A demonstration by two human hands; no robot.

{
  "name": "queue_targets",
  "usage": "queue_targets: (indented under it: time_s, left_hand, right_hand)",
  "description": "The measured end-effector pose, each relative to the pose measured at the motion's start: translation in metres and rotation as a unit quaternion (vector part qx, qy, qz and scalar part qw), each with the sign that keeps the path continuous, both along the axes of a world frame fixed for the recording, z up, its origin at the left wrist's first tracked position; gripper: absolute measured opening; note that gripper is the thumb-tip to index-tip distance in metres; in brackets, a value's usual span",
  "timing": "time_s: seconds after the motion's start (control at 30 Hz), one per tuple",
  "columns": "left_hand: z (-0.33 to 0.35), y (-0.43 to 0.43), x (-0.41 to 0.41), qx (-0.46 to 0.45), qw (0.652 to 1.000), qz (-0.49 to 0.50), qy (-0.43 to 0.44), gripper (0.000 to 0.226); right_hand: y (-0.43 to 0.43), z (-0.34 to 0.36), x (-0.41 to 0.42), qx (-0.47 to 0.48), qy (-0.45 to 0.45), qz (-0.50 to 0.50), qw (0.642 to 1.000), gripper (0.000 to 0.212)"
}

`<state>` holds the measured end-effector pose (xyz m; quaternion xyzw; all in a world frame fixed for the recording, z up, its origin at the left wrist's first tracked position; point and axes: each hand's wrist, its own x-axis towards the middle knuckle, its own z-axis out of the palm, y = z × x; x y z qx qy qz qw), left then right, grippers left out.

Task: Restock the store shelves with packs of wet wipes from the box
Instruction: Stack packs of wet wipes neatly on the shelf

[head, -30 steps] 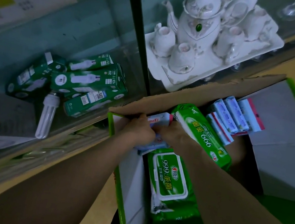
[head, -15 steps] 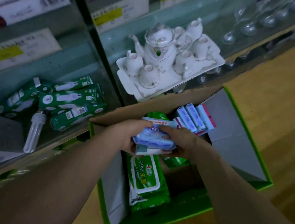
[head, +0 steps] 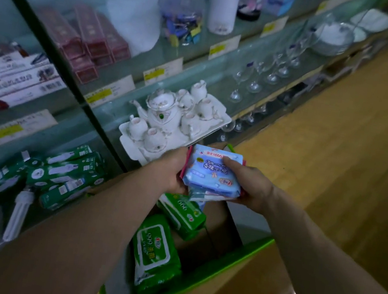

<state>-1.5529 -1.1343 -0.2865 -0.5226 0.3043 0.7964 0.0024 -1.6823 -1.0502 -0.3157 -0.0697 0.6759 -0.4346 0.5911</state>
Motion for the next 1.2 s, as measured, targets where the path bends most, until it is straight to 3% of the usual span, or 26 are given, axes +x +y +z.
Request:
queue_targets:
  time_s: [0.3,0.57,0.93,1.07,1.2]
  left_hand:
    - [0.045,0.015,-0.032,-0.102,0.993,-0.028,-0.043,0.026]
    - [0.100,0.018,-0.048,-0.120,0.991,-0.045,0.023,0.018]
    - [0.171,0.036,-0.075,-0.161,0.972,-0.145,0.093,0.014]
    - [0.190,0.048,-0.089,-0.178,0.959,-0.189,0.114,0.017]
    - [0.209,0.075,-0.099,-0.166,0.936,-0.271,0.152,0.034]
  right_hand:
    - [0.023,0.072,-0.033,-0.045,0.074,-0.173,0.981,0.020]
    - [0.048,0.127,-0.041,-0.068,0.101,-0.231,0.965,0.020]
    - [0.092,0.212,-0.040,-0.124,0.170,-0.331,0.920,0.022]
    - [0.115,0.232,-0.036,-0.137,0.196,-0.354,0.904,0.021]
    - [0.146,0.242,-0.030,-0.146,0.210,-0.378,0.890,0.018]
